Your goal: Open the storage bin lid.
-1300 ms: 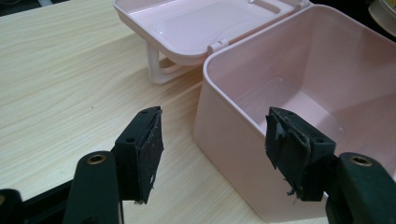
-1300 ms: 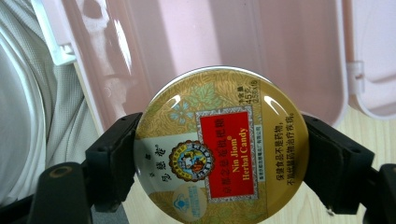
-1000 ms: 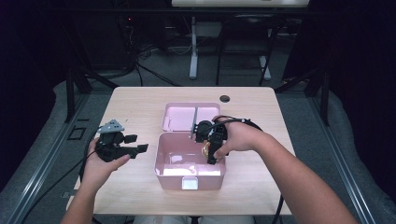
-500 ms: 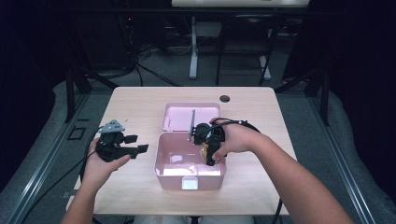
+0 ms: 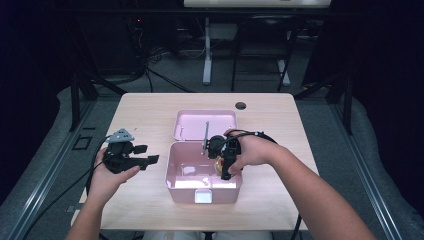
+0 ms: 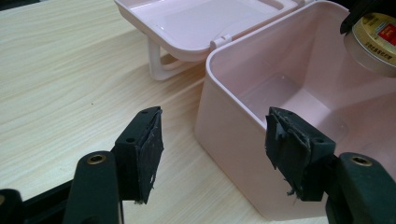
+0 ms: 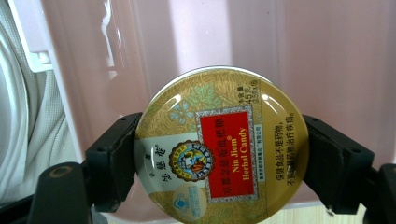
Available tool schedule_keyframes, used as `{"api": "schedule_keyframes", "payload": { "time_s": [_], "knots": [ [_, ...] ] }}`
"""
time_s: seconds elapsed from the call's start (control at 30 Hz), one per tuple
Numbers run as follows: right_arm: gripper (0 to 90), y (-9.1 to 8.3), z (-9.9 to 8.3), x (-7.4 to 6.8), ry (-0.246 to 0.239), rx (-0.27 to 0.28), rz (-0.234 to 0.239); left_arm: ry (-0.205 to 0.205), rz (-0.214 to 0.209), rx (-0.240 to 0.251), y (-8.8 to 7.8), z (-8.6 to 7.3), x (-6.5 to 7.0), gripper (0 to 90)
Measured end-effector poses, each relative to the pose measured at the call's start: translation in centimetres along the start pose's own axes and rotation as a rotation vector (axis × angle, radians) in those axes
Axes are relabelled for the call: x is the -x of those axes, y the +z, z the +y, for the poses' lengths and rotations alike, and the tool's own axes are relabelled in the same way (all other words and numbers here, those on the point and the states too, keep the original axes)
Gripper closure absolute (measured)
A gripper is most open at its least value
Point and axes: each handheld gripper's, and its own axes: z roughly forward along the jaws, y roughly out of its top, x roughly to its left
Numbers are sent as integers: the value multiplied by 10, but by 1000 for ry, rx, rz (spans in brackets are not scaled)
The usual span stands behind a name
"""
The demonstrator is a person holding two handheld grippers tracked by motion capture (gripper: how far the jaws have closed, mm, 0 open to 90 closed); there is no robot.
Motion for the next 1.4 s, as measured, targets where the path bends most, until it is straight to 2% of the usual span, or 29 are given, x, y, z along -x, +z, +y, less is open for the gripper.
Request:
{"api": "schedule_keyframes", "payload": {
  "time_s": [0.4,0.63,1.4],
  "knots": [
    [200,14,-2,3,-13,-2,23,-1,1,-3,1,0,-1,365],
    [200,19,-2,3,-35,-12,21,-1,2,-6,1,-1,-1,365],
    [200,38,2,4,-48,-51,24,-2,4,-12,3,-1,-1,365]
  ]
}}
